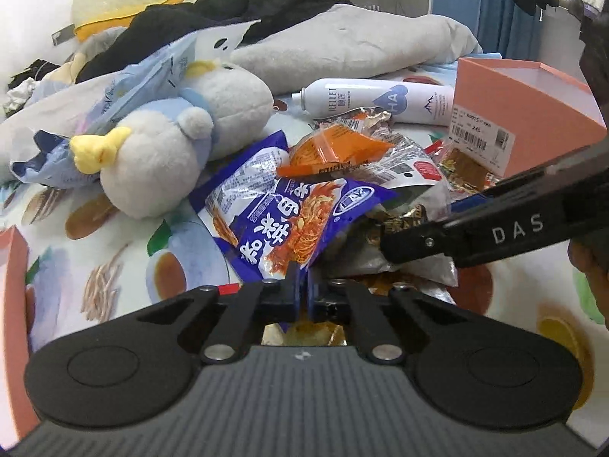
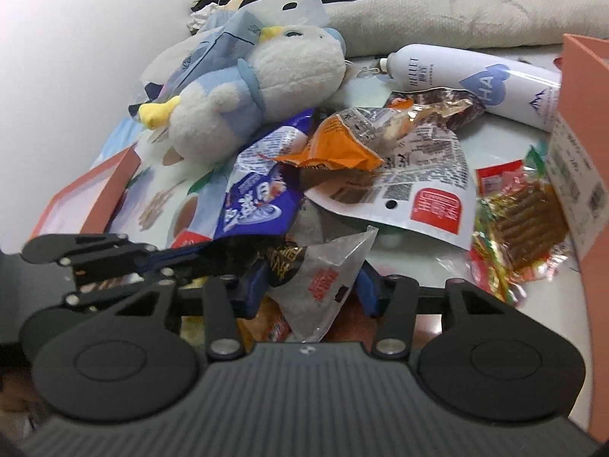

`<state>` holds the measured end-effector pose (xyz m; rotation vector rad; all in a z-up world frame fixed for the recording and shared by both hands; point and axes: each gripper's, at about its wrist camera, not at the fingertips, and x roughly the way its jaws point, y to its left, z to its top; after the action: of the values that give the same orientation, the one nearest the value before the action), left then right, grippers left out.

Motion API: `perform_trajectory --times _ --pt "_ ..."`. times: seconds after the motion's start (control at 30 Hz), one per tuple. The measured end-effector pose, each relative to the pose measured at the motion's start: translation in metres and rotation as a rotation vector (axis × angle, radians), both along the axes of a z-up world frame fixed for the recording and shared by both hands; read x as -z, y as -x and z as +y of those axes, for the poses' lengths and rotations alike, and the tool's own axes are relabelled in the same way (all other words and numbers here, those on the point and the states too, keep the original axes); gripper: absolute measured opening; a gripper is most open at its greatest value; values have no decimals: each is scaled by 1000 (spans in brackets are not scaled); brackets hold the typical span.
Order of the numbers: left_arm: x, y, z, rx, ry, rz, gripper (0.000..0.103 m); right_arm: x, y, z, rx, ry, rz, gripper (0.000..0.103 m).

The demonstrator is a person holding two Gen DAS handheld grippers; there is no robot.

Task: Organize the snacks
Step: 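Grasp the blue noodle-snack bag with the left gripper while the right grasps the clear wrapped candy, then lift the blue bag with the left gripper and regrip it higher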

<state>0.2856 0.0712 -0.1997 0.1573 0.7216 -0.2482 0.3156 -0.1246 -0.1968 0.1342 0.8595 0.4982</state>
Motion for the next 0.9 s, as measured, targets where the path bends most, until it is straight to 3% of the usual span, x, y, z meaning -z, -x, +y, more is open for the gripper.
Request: perform_trajectory --times 0.37,0.9 --pt "-32 66 -11 30 68 58 2 -16 55 -27 51 -1 -5 51" --pt "-52 180 -34 39 111 139 2 -20 150 -60 91 61 14 50"
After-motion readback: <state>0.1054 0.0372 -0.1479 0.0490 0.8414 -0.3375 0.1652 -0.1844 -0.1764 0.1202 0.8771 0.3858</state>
